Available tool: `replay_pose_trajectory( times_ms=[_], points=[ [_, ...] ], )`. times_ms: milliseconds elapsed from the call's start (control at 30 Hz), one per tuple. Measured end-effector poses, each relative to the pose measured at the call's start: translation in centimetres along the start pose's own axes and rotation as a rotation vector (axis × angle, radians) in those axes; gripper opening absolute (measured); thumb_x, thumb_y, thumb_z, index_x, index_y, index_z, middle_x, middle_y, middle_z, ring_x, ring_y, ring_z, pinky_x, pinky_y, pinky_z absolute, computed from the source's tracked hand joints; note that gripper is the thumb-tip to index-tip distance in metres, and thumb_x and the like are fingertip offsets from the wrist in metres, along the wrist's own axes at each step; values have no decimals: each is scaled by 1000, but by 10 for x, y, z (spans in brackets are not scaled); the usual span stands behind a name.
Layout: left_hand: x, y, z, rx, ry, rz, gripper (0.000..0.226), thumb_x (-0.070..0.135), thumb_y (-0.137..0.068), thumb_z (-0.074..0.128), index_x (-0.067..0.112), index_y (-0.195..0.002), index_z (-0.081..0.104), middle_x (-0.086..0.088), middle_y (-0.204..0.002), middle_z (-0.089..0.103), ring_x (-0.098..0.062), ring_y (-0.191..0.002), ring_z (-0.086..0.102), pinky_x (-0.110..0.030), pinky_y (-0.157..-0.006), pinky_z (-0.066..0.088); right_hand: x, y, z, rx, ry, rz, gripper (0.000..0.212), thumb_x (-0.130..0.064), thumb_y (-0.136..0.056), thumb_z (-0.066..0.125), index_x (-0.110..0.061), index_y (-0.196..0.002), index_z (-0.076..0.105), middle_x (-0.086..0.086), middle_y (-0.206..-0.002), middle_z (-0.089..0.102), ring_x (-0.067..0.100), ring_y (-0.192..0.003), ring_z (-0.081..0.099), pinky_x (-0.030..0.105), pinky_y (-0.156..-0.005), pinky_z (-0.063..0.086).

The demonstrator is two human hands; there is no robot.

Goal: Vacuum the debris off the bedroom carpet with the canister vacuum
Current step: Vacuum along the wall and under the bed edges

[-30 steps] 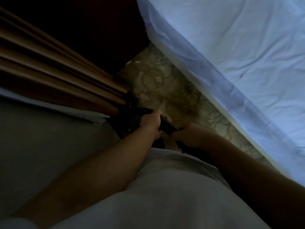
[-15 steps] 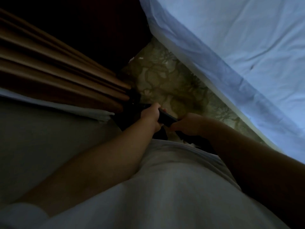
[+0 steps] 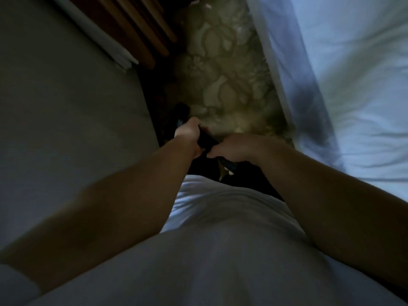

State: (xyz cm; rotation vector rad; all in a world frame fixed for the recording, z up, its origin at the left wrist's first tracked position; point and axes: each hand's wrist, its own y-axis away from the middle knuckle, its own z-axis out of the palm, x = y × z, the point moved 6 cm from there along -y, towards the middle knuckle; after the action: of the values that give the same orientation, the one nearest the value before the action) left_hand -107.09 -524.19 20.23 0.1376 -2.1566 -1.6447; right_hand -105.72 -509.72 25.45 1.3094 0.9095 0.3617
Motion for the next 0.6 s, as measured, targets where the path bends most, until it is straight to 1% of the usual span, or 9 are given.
replay_pose_trajectory(
  times_ms=[67, 167, 233, 300, 333, 400, 500, 533, 600],
  points=[
    [-26, 14, 6, -22, -16, -18, 11, 20, -93, 61, 9, -92, 61, -8, -77, 64, -25, -67, 62, -37, -66, 54, 25, 19, 5, 5, -11, 32, 47, -52, -84, 79, -18, -115, 72, 7, -105, 74, 25, -93, 73, 42, -94, 60],
    [-62, 32, 27, -66, -73, -67, 10, 17, -93, 63, 8, -88, 60, -7, -69, 64, -23, -63, 62, -33, -53, 51, 67, 50, 3, 62, -71, 78, 39, -46, -82, 83, -16, -105, 74, 8, -93, 78, 25, -83, 76, 41, -87, 64],
    [-83, 46, 49, -133, -92, -109, 12, 17, -94, 65, 6, -95, 59, -8, -71, 64, -22, -62, 63, -33, -50, 54, 96, 72, 0, 82, -133, 126, 38, -44, -82, 84, -12, -100, 74, 10, -83, 79, 28, -75, 78, 42, -80, 65],
    [-101, 62, 74, -224, -165, -152, 12, 18, -97, 62, 7, -98, 56, -8, -75, 60, -21, -64, 59, -35, -55, 53, 121, 91, -4, 110, -180, 169, 40, -44, -85, 82, -8, -99, 74, 11, -74, 77, 24, -61, 76, 33, -63, 63],
    [-108, 71, 85, -269, -206, -171, 11, 17, -99, 59, 8, -95, 55, -8, -75, 58, -21, -65, 57, -37, -60, 52, 130, 101, -6, 132, -199, 185, 39, -44, -87, 80, -7, -97, 73, 11, -71, 76, 21, -54, 73, 27, -54, 58],
    [-118, 88, 102, -349, -260, -195, 14, 15, -101, 56, 8, -89, 53, -8, -77, 57, -21, -68, 55, -39, -73, 53, 145, 119, -10, 183, -247, 207, 35, -40, -92, 77, -6, -90, 70, 11, -67, 72, 19, -46, 68, 22, -45, 50],
    [-123, 105, 120, -453, -280, -178, 15, 13, -100, 56, 6, -87, 54, -9, -80, 58, -22, -76, 57, -45, -97, 51, 152, 142, -11, 232, -336, 228, 36, -38, -92, 77, -3, -88, 72, 14, -65, 73, 26, -53, 71, 30, -55, 55],
    [-124, 109, 124, -483, -288, -175, 16, 13, -101, 56, 7, -85, 54, -8, -79, 58, -23, -77, 57, -46, -97, 50, 152, 148, -12, 248, -345, 233, 36, -39, -92, 77, -3, -88, 72, 14, -67, 74, 27, -57, 73, 34, -60, 59],
    [-123, 117, 132, -551, -309, -173, 19, 13, -101, 53, 7, -84, 53, -7, -77, 57, -22, -75, 55, -43, -88, 51, 146, 159, -15, 288, -336, 240, 36, -41, -90, 78, -5, -89, 73, 17, -78, 76, 31, -69, 77, 43, -75, 64]
  ],
)
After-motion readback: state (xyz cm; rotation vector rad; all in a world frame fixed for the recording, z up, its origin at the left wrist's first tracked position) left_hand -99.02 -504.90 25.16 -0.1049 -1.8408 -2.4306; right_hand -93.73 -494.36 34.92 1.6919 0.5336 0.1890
